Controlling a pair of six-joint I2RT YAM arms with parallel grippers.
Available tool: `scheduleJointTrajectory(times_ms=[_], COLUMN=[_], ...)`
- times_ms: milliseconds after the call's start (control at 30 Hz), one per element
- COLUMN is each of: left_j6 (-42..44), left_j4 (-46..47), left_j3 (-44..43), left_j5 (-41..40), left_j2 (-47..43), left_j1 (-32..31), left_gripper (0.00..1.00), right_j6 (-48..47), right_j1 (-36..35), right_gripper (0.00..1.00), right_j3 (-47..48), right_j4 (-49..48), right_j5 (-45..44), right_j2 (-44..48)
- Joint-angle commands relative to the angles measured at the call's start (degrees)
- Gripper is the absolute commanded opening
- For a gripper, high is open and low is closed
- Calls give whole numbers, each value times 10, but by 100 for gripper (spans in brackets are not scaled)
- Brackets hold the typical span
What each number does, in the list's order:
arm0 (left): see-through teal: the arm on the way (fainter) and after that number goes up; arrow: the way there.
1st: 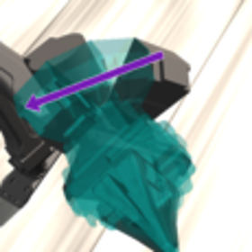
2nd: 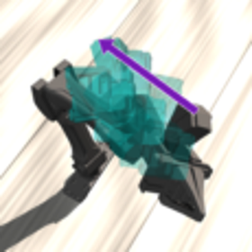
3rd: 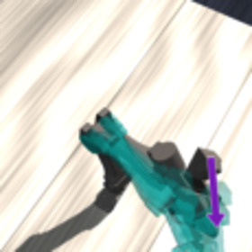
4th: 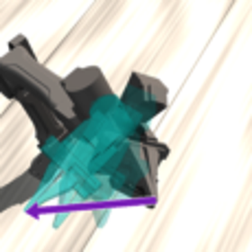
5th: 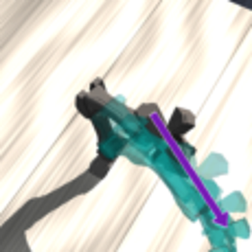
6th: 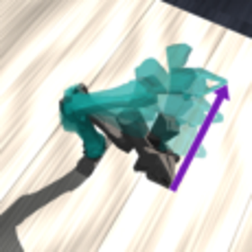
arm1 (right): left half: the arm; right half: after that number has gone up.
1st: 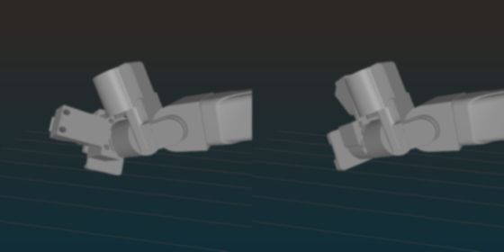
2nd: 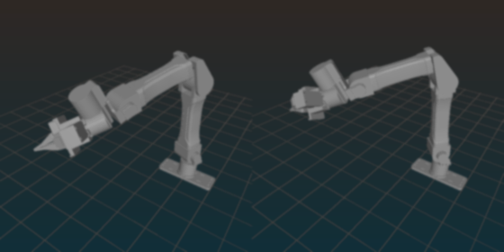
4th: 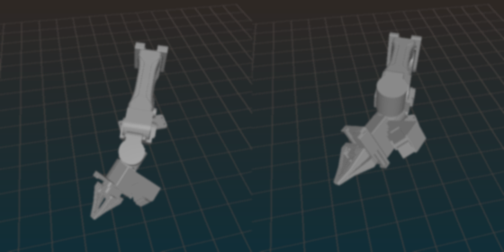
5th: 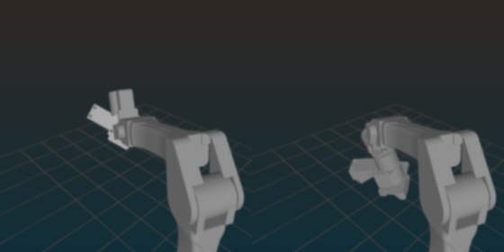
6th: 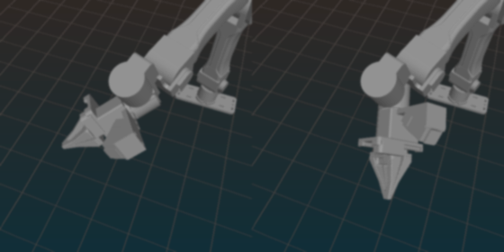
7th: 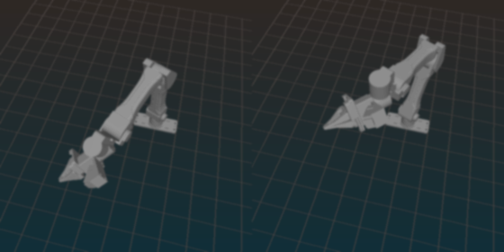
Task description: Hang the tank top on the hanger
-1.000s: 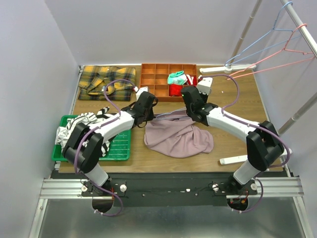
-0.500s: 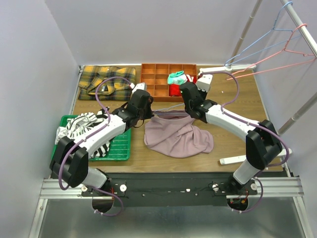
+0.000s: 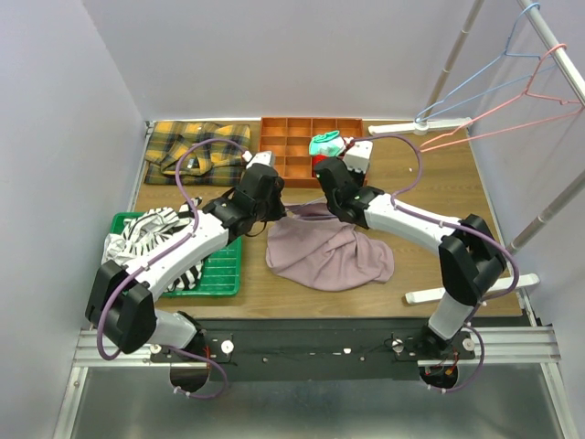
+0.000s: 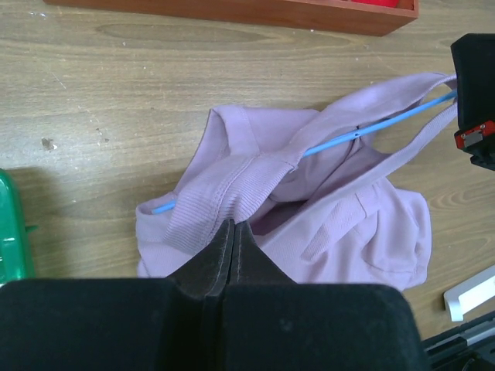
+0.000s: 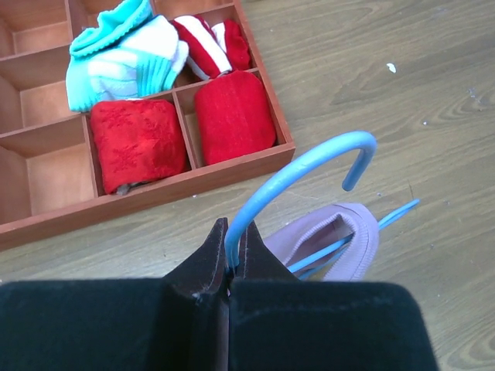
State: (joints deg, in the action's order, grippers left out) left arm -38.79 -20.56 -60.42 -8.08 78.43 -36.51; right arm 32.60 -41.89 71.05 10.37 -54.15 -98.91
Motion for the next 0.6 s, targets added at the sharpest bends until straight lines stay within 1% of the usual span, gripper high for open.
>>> scheduleJointTrajectory(times_ms=[0, 200, 400, 433, 467, 567], left_j6=[8, 14, 25, 28, 29, 32], left_j4=[-16, -36, -55, -57, -59, -67], left_j3=[-18, -55, -101, -109, -111, -105], left_j5=[2, -3, -14, -13, -14, -23], left_j2=[-13, -14, -19, -17, -17, -35], left_j1=[-2, -2, -2, -2, -2, -1], left_gripper=[0, 0, 0, 1, 6, 28], right_j6=[21, 11, -5, -6, -13, -27], right_j1=[-24, -54, -72, -72, -74, -74], right_gripper=[1, 1, 1, 1, 1, 1], right_j3=[32, 103, 148, 155, 171, 189], right_j4=[0, 26, 35, 45, 48, 65], right_j5=[10, 6, 12, 9, 7, -10], right_j2=[-12, -32, -50, -51, -51, -43])
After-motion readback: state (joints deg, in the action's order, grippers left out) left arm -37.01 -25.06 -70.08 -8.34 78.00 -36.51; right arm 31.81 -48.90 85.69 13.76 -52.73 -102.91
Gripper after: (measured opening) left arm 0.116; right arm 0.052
